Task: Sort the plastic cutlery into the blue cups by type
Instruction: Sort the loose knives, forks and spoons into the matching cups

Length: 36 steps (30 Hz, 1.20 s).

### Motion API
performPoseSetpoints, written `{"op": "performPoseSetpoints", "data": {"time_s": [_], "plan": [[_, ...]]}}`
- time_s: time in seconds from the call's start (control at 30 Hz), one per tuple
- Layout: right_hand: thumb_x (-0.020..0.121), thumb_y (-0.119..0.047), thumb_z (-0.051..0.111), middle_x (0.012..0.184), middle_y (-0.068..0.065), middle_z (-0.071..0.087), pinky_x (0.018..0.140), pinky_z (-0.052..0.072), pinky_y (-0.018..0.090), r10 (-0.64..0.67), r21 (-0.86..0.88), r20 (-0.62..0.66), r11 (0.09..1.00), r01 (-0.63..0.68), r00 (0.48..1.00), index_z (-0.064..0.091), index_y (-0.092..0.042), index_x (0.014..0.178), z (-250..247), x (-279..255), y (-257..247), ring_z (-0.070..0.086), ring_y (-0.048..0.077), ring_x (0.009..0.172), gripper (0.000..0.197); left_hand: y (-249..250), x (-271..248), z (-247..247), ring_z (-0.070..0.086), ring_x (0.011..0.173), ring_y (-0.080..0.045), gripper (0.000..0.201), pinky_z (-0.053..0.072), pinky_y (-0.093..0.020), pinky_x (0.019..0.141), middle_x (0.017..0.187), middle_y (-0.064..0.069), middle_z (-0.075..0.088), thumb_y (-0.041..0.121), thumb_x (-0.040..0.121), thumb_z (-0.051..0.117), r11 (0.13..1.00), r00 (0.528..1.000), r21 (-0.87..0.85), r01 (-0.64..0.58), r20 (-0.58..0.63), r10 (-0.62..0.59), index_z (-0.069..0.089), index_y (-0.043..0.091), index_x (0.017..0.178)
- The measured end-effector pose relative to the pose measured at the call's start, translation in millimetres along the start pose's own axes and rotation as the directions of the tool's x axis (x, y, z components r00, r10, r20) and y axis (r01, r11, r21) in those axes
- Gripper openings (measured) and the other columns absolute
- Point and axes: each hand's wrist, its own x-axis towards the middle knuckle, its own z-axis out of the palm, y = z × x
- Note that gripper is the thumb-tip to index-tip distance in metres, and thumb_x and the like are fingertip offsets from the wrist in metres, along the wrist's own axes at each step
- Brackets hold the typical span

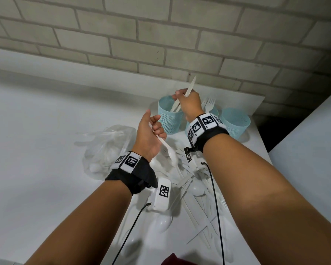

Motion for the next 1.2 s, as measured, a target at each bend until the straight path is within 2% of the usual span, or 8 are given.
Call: {"op": "performPoseSetpoints", "data": {"time_s": [0.23,0.37,0.43,0.53,0.67,0.9,0.97,1.2], "plan": [[0.084,-0.021,0.068,0.134,0.004,0.051,0.102,0.039,0.027,-0.203,0.020,-0.107,0.978,0.206,0.973,0.049,-0.015,0.128,-14.2,-20.6,-20.7,0.047,0.014,0.122,0.048,1.5,-5.5,-1.9,0.025,0.041,-0.012,0.063,0.022,-0.025,0.052,0.044,0.003,0.026,0.068,0.085,0.035,0.993,0.998,-0.115,-0.038,0.038,0.042,0.033,0.017,0.048],[0.090,-0.020,0.061,0.090,0.004,0.068,0.069,0.051,0.022,-0.323,0.133,-0.062,0.935,0.329,0.944,0.063,-0.012,0.089,-26.3,-54.7,-38.1,0.065,0.013,0.076,0.008,1.0,-8.1,-3.0,0.026,0.039,-0.012,0.061,0.024,-0.025,0.053,0.043,0.004,0.026,0.053,0.090,0.036,0.987,0.998,-0.153,-0.042,0.035,0.047,0.032,0.017,0.041],[0.092,-0.023,0.058,0.073,0.002,0.067,0.055,0.045,0.017,-0.333,0.075,0.082,0.942,0.327,0.939,0.062,-0.013,0.076,-34.2,-67.6,-40.9,0.059,0.010,0.056,0.019,0.6,-10.5,-2.2,0.025,0.039,-0.012,0.050,0.023,-0.025,0.054,0.044,0.004,0.026,0.035,0.088,0.037,0.986,0.998,-0.157,-0.052,0.016,0.055,0.034,0.017,0.042],[0.097,-0.040,0.045,0.062,0.002,0.061,0.045,0.036,0.020,-0.003,-0.411,0.347,0.899,0.154,0.938,0.062,-0.011,0.086,-45.8,-82.4,-42.8,0.045,0.011,0.044,0.035,0.3,-19.2,1.8,0.024,0.039,-0.012,0.024,0.022,-0.025,0.054,0.042,0.004,0.026,0.017,0.078,0.037,0.983,0.996,-0.161,-0.084,0.005,0.086,0.041,0.016,0.054],[0.094,-0.060,0.027,0.066,0.009,0.066,0.044,0.036,0.021,0.544,-0.746,0.334,0.652,-0.138,0.770,0.047,-0.001,0.119,-50.6,-95.8,-26.1,0.043,0.011,0.046,0.067,-1.6,-28.8,10.0,0.026,0.037,-0.011,0.018,0.023,-0.025,0.053,0.041,0.004,0.028,0.004,0.071,0.030,0.974,0.987,-0.173,-0.147,0.040,0.156,0.045,0.013,0.076],[0.100,-0.028,0.038,0.036,-0.001,0.051,0.030,0.028,0.010,0.612,-0.391,0.327,0.781,-0.487,0.720,0.046,-0.007,0.073,-57.0,-102.9,1.5,0.036,0.002,0.023,0.035,-14.0,-44.5,26.7,0.029,0.041,-0.009,0.032,0.024,-0.023,0.053,0.042,0.004,0.033,-0.003,0.077,0.018,0.981,0.964,0.040,-0.190,0.196,0.178,0.047,0.009,0.075],[0.098,-0.014,0.039,0.037,0.001,0.048,0.030,0.032,0.010,0.564,-0.204,0.275,0.826,-0.526,0.779,0.045,-0.006,0.068,-63.0,-99.6,6.8,0.038,0.003,0.023,0.031,-18.3,-47.7,29.2,0.037,0.049,-0.011,0.033,0.031,-0.023,0.058,0.049,0.002,0.040,-0.007,0.076,0.020,0.967,0.965,0.152,-0.205,0.194,0.174,0.048,0.009,0.076],[0.091,0.008,0.041,0.080,0.011,0.050,0.040,0.046,0.018,0.227,0.240,-0.151,0.953,-0.187,0.962,0.039,-0.012,0.108,-98.7,-82.1,-12.4,0.050,0.013,0.045,0.026,-27.0,-51.2,37.4,0.052,0.107,-0.014,0.026,0.036,-0.035,0.094,0.103,0.003,0.060,0.005,0.092,0.038,0.778,0.970,0.602,-0.180,0.241,0.037,0.057,0.022,0.098]]}}
